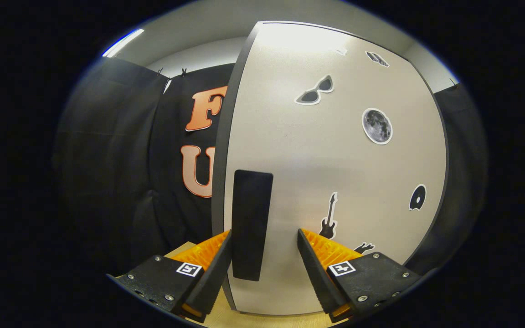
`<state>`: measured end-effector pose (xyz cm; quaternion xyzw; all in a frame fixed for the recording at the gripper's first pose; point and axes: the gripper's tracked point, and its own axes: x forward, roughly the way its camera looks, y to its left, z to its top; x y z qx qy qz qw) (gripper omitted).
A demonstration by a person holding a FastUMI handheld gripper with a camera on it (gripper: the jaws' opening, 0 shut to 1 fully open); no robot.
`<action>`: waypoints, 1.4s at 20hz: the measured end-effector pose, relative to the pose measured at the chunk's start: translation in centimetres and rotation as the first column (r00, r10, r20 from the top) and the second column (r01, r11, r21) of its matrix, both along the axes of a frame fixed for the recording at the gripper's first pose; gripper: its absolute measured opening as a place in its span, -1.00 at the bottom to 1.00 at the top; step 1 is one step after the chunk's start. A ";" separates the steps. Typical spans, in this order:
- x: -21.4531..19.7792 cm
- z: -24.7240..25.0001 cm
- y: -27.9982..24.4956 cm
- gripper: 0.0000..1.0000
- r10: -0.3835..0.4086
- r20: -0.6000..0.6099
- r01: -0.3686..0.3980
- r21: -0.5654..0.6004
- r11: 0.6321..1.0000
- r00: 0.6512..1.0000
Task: Open the shoe cabinet door, grab the shoes and put them into the shoe cabinet, then close the shoe cabinet door.
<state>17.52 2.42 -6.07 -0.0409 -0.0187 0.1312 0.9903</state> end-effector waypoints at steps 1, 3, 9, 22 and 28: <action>-0.1 0.1 -0.1 0.72 -0.005 0.002 0.005 0.000 1.000 1.000; 0.3 0.1 0.0 0.73 -0.009 0.001 0.009 0.000 1.000 1.000; -1.2 2.0 -0.7 0.78 -0.026 0.023 0.025 0.045 0.999 0.999; -13.8 3.0 -9.3 0.84 -0.134 0.008 0.133 0.089 0.987 0.991; -19.2 1.3 -12.8 0.88 -0.188 -0.001 0.187 0.115 0.976 0.982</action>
